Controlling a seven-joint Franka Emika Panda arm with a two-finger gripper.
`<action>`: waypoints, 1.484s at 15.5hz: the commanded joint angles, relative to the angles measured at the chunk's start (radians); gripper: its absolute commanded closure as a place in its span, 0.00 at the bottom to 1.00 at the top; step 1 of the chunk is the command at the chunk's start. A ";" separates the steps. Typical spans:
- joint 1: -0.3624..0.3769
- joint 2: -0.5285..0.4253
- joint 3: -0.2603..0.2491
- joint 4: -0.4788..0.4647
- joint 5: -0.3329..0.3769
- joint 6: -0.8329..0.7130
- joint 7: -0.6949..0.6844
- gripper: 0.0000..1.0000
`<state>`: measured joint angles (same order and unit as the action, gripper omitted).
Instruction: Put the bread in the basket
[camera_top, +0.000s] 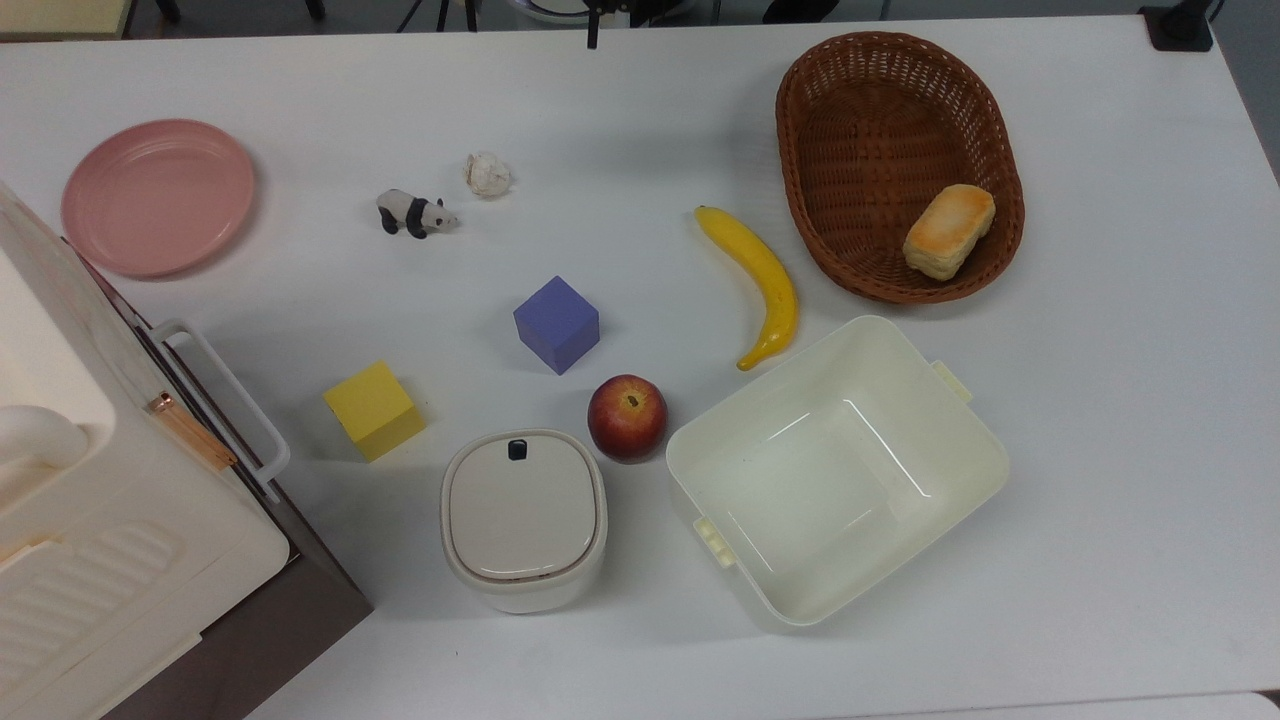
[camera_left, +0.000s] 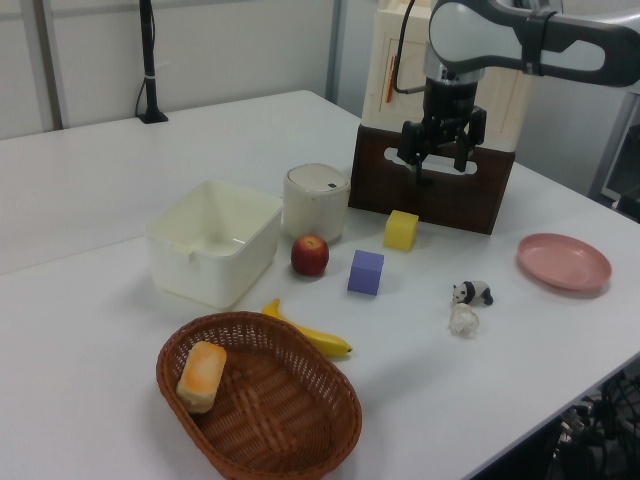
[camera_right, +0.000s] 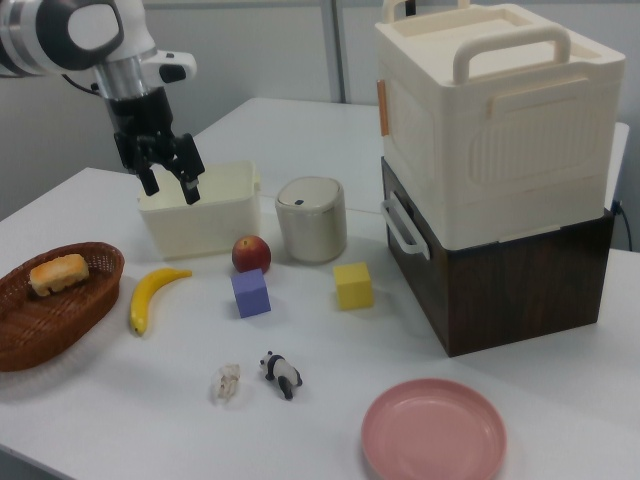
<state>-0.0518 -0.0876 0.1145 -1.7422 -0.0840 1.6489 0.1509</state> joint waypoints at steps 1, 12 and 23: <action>-0.020 0.037 0.008 0.085 0.018 -0.067 0.019 0.00; 0.154 0.057 -0.190 0.112 0.059 -0.086 0.018 0.00; 0.219 0.051 -0.263 0.109 0.082 -0.107 -0.054 0.00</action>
<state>0.1438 -0.0348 -0.1216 -1.6525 -0.0325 1.5801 0.1344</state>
